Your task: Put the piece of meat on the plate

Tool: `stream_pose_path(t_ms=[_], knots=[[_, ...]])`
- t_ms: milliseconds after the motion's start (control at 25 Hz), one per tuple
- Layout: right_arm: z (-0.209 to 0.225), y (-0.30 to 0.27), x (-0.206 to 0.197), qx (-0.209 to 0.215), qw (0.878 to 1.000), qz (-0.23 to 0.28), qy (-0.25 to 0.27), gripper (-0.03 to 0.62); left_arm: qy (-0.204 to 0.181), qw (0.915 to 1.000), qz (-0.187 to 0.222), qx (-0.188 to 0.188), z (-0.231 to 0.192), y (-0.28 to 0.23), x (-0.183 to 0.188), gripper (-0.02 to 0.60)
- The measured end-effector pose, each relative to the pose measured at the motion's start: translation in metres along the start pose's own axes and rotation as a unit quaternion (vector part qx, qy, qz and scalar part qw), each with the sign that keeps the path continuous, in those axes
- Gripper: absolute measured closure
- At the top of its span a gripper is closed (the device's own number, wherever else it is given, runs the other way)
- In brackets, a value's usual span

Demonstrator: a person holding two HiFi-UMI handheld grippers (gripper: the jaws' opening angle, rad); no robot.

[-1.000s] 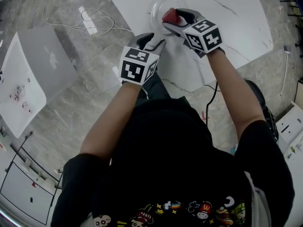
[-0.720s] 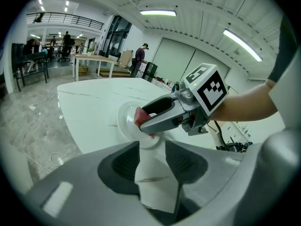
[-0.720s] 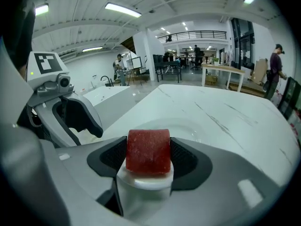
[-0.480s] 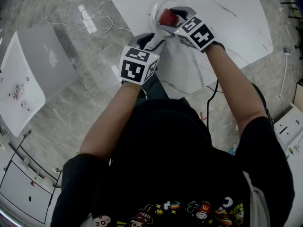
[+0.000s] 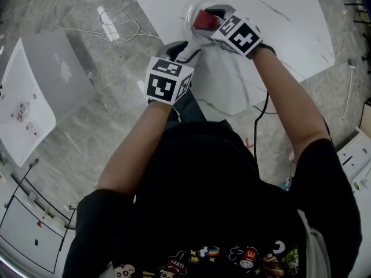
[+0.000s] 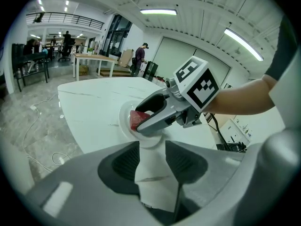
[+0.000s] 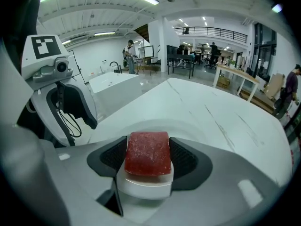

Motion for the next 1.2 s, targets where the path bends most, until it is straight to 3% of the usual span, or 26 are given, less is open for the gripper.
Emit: stream_pose_path(t_ms=[640,1000,1080,1200], knots=[[0.003,-0.006,0.001,0.006,1.0,-0.011,0.013,0.276,0.0,1.0,-0.001,0.002,-0.002,-0.001,0.0,0.295],[0.016,0.005,0.007,-0.007,0.999,0.017,-0.027,0.279,-0.006,1.0,0.0,0.001,-0.001,0.0,0.005,0.295],[0.02,0.012,0.011,-0.016,0.999,0.032,-0.038,0.311,-0.007,1.0,0.0,0.001,-0.002,0.0,0.007,0.295],[0.023,0.027,0.018,-0.042,0.995,0.069,-0.066,0.414,-0.01,0.9999,-0.001,0.001,-0.002,0.0,0.011,0.295]])
Point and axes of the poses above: the fingertips, and each gripper's own axes: y backward along the fingers, z to its right, x out of its top, the point moved 3 cm from there along y, backward along the fingers, and after that the axes turned 5 degrees about -x, right-handed, at the moved point
